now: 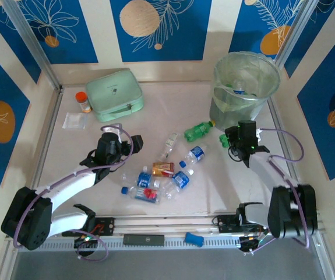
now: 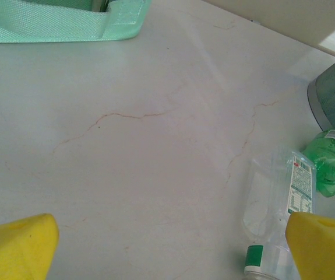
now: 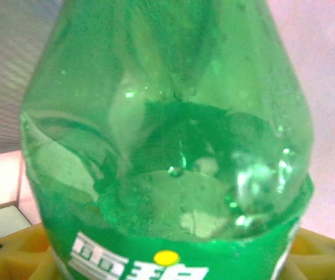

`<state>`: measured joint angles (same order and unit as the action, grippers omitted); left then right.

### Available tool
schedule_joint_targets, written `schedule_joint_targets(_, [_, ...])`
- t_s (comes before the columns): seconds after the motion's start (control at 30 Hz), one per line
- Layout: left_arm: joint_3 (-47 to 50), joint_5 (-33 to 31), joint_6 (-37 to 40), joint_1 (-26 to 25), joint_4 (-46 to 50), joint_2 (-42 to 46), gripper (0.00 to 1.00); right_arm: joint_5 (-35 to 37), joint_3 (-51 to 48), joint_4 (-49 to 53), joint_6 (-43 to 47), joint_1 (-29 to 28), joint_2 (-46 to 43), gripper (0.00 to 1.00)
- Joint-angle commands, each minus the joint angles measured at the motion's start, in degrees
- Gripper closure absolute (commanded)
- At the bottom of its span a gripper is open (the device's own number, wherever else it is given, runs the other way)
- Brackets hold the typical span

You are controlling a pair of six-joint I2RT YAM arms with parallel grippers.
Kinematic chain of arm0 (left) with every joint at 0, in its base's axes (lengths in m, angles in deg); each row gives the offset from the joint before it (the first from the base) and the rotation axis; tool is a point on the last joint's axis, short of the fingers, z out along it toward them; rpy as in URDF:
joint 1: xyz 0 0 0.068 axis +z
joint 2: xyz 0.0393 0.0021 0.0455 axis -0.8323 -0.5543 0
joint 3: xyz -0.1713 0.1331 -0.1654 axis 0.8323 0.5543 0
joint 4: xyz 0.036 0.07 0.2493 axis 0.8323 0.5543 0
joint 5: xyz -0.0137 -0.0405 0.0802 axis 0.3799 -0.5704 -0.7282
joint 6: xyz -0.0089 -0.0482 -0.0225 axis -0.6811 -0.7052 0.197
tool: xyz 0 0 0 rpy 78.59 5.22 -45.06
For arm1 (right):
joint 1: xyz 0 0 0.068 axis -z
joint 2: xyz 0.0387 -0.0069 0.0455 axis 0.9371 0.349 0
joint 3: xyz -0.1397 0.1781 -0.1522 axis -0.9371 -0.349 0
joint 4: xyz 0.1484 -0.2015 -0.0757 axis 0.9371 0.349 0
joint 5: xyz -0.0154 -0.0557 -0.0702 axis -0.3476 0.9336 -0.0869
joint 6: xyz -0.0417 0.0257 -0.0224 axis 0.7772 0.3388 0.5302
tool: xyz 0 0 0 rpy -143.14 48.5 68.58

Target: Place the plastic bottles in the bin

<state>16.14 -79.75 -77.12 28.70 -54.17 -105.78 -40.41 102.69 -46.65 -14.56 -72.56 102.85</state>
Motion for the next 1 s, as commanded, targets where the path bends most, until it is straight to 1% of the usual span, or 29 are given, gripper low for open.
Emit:
schedule_joint_targets(0.0, [1.01,0.57,-0.56,0.66,-0.62,0.82,0.0,8.44,1.56,7.19,7.34,0.26,-7.21,0.47])
schedule_joint_targets(0.13, [1.04,1.14,-1.22,0.66,-1.49,0.26,0.0,12.92,3.89,11.09,13.13,0.18,-15.2,0.48])
schedule_joint_targets(0.2, [1.04,1.45,-1.38,0.66,-1.83,0.0,0.0,14.53,5.73,12.1,16.06,0.19,-17.85,0.48])
schedule_joint_targets(0.27, [1.04,1.67,-1.62,0.66,-2.11,-0.3,0.0,14.84,8.02,11.98,19.49,0.17,-19.23,0.5])
schedule_joint_targets(0.37, [0.95,2.13,-1.95,0.66,-2.55,-0.8,0.0,13.27,13.61,12.19,24.74,0.17,-18.48,0.5])
schedule_joint_targets(0.6, [0.95,2.5,-2.58,0.66,-2.72,-0.9,0.0,5.51,29.73,12.38,34.21,1.18,-11.05,0.5])
schedule_joint_targets(0.73, [0.95,2.58,-2.56,0.66,-2.43,-0.76,0.0,-0.52,40.7,13.62,36.96,3.27,-3.28,0.5])
schedule_joint_targets(0.83, [1.04,2.42,-2.61,0.66,-2.17,-0.33,0.0,-4.96,49.6,16.43,38.29,4.7,3.56,0.5])
schedule_joint_targets(0.97, [1.3,1.74,-2.37,0.71,-1.38,0.53,0.0,-7.25,60.58,20.65,40.82,5.43,11.78,0.5])
